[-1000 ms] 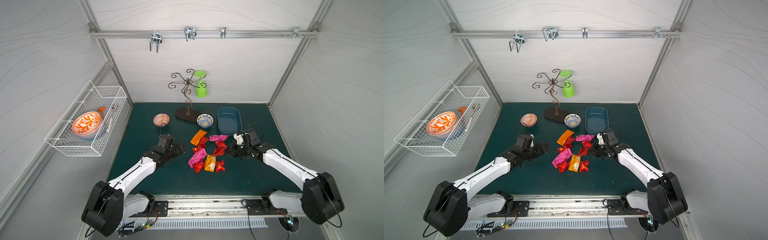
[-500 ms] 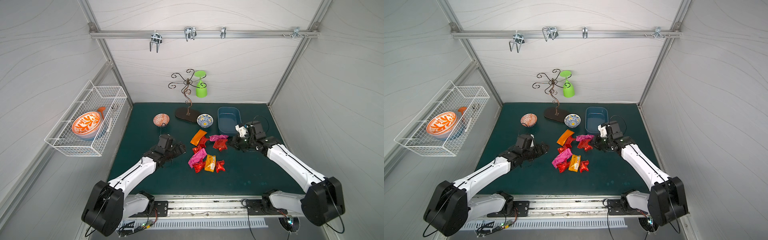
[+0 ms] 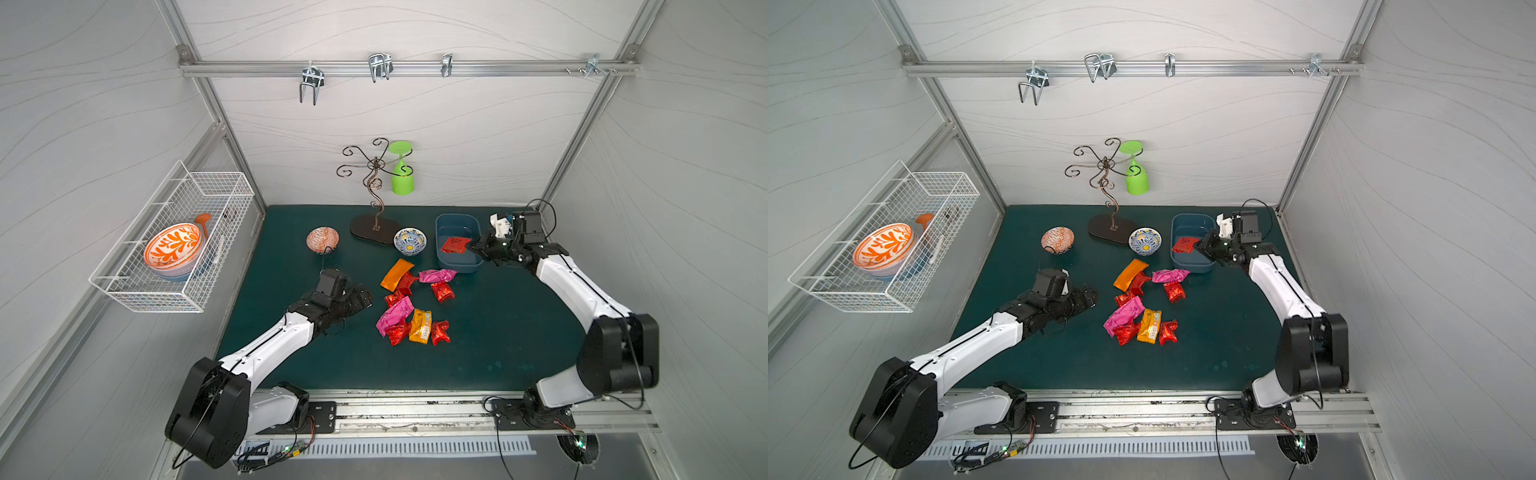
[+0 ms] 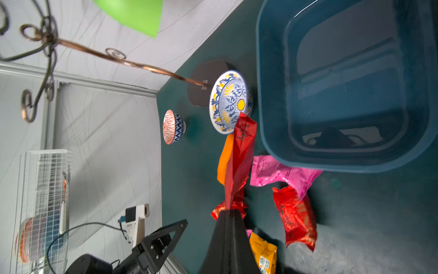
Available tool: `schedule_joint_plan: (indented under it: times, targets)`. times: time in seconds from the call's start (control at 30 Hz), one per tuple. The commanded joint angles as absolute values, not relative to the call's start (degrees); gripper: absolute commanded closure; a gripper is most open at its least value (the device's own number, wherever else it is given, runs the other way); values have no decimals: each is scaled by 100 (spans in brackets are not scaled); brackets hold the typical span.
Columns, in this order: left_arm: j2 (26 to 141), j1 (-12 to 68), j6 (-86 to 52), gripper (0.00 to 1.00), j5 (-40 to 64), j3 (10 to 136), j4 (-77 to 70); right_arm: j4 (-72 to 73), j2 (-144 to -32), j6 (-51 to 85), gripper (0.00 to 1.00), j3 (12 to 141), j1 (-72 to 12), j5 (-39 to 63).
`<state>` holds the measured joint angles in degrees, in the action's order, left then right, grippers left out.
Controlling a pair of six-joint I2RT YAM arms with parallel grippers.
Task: Put the tea bags into the storage box
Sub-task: Place the tea bag in the storage box.
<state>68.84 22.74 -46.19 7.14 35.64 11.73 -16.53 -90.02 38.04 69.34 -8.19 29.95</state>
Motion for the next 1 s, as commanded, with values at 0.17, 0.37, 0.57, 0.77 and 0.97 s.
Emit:
schedule_joint_plan:
  times: [0.17,0.37,0.57,0.77,0.97]
  targets:
    - [6825,2292,-4583,7,601,3595,1037,-1456,-10653,3470,100,7700,-633,3535]
    - [6928,2294,-4554,7,632,3651,1032,-1544,-11009,3387,100,7429,-628,3392]
    - [7057,2294,-4572,7,728,3686,1004,-1848,-10807,3164,100,6939,-625,2989]
    - [7081,2293,-4596,7,748,3662,949,-2129,-10405,2958,100,6506,-560,2605]
    - [7158,2294,-4606,7,856,3725,949,-2241,-10172,2914,86,6634,-527,2640]
